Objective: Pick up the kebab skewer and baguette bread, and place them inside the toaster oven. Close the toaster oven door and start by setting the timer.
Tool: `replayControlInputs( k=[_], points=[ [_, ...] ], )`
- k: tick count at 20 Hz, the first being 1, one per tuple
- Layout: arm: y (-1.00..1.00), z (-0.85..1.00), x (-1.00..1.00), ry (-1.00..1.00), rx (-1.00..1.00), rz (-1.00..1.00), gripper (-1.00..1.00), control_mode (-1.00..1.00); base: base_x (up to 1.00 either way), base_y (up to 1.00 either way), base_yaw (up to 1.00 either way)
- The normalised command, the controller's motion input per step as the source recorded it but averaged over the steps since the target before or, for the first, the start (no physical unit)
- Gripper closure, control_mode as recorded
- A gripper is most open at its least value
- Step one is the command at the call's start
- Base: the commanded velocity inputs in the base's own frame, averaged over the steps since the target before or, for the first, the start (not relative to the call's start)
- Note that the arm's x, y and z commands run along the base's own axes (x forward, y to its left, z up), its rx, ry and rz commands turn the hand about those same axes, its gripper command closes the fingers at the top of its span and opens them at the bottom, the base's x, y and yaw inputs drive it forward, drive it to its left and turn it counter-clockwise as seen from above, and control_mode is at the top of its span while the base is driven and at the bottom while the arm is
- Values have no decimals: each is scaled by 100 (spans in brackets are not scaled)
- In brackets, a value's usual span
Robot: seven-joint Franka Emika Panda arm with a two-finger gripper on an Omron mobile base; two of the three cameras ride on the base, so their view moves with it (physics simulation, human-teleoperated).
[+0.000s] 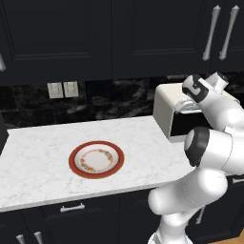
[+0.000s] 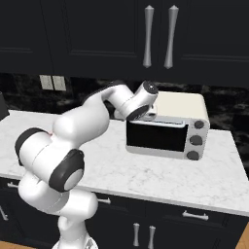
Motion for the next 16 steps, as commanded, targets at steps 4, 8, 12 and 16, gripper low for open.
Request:
replayControlInputs(
  k=[4,8,12,16],
  points=[
    [-5,15,17,-9,-13,1,-100,-100,0,0,0],
    [-9,6,9,-19,-13,1,-100,-100,0,0,0],
    [-12,2,7,-29,-13,0,-100,-100,0,0,0],
    [-21,5,15,-25,-14,0,-100,-100,0,0,0]
  ],
)
